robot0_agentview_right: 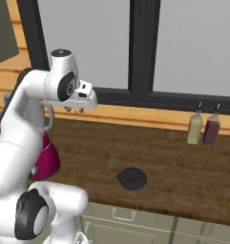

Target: Close the lid blender by securely placing the lid on top.

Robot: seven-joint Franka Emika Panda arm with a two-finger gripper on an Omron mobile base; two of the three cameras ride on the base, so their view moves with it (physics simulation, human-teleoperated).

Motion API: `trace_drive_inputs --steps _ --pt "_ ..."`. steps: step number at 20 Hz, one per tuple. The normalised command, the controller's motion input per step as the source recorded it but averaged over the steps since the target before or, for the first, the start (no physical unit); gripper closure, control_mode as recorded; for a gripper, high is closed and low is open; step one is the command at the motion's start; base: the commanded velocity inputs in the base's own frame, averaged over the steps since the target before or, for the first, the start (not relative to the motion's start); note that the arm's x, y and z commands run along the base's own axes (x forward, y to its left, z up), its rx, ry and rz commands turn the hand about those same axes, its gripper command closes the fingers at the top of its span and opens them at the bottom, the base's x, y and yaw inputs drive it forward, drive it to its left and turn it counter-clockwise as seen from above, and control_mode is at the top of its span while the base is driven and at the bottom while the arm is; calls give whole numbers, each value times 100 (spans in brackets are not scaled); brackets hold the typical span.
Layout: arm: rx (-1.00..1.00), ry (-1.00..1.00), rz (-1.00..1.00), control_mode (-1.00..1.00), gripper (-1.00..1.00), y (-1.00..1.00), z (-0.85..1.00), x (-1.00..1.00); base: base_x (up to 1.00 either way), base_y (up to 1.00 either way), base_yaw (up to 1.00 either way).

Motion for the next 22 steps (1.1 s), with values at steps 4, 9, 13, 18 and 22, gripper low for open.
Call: trace_drive_inputs --steps 4,9,13,18,22 --pt "11 0 -1 -100 -100 -40 -1 -14 0 0 0" --pt "2 0 -15 -100 -100 -89 -35 -38 0 0 0" --pt "1 5 -24 -100 -100 -100 -82 -12 0 0 0" --pt "-1 17 -21 -100 -100 -100 -100 5 0 0 0" --pt "0 17 -9 -100 -100 -86 -100 19 0 0 0"
